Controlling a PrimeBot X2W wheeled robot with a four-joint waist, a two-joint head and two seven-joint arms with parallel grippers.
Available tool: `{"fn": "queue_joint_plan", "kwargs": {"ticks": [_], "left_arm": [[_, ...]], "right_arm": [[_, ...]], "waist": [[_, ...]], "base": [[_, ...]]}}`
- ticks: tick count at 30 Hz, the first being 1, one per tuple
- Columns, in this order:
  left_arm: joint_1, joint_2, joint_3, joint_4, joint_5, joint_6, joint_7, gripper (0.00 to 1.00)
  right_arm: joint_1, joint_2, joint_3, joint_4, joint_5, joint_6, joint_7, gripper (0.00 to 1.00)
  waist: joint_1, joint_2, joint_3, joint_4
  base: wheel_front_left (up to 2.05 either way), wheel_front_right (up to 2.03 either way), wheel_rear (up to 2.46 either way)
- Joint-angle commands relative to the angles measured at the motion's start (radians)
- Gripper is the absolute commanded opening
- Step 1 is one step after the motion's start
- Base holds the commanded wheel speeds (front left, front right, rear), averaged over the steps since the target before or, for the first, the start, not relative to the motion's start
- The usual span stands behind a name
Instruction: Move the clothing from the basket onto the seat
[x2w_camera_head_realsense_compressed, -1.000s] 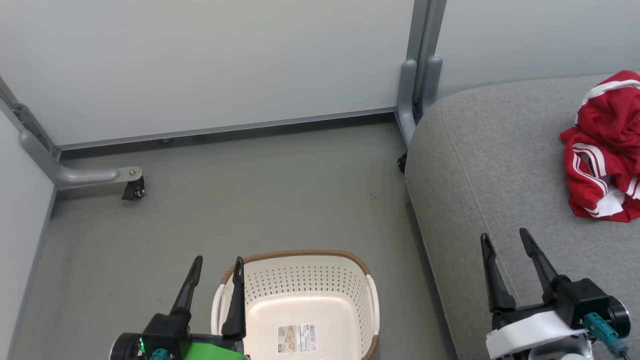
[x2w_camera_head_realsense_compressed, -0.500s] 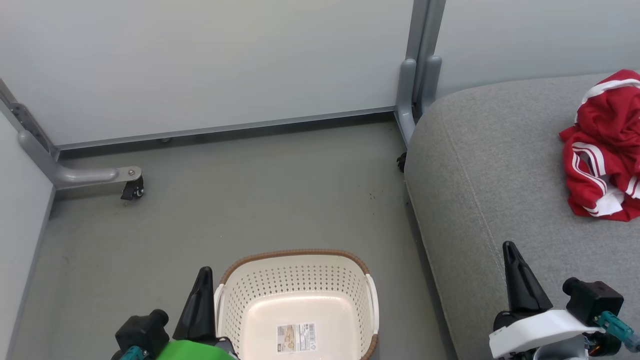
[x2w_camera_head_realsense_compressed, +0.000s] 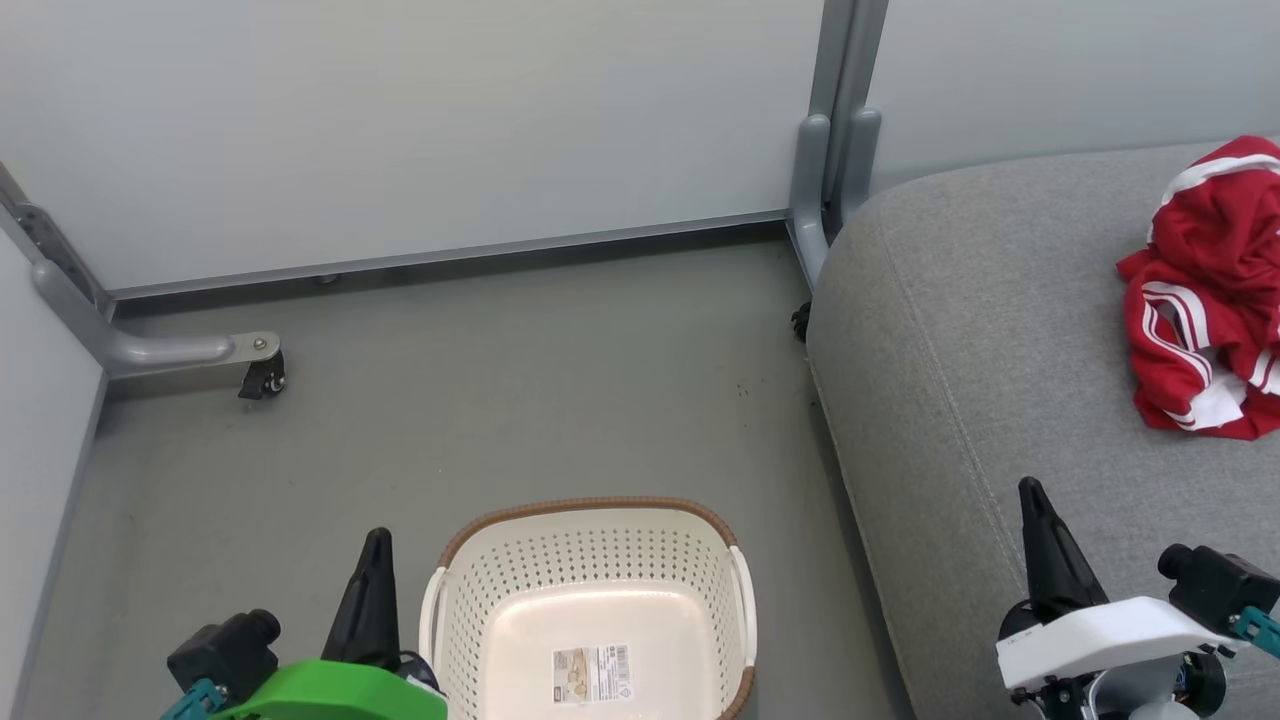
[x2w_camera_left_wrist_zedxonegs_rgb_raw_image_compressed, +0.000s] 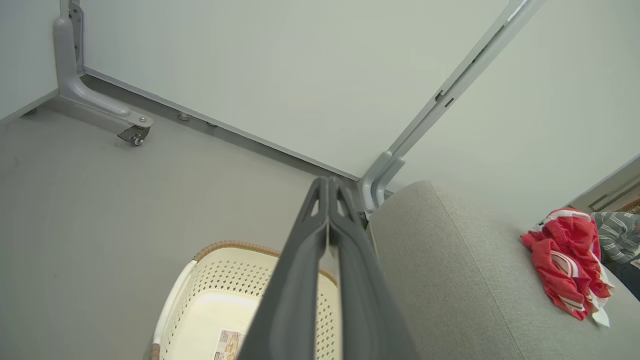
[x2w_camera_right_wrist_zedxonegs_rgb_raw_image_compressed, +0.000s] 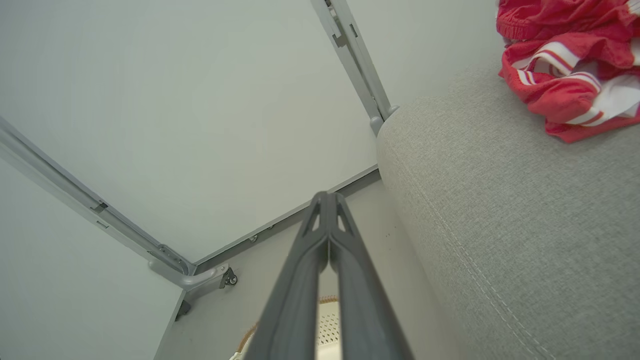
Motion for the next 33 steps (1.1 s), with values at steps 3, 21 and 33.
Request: {"fn": "queue_joint_plan", "kwargs": {"ticks": [3,21,33], "left_arm": [[-0.039,0.006,0.016,-0.004,-0.069,-0.009,0.012,0.0],[-0.072,0.014,0.067,0.012,-0.325,-0.031,0.07,0.0],[-0.09,0.017,0.097,0.023,-0.46,-0.043,0.104,0.0]], "right_arm": [[-0.036,-0.007,-0.008,-0.005,0.072,0.0,0.013,0.0],[-0.071,-0.01,-0.025,0.024,0.343,0.0,0.075,0.0],[-0.089,-0.01,-0.036,0.04,0.486,0.0,0.11,0.0]], "waist": [[0.0,0.0,0.001,-0.001],[0.0,0.0,0.005,-0.005],[0.0,0.0,0.008,-0.007]], "base": [[0.0,0.0,0.0],[0.0,0.0,0.0],[0.0,0.0,0.0]]}}
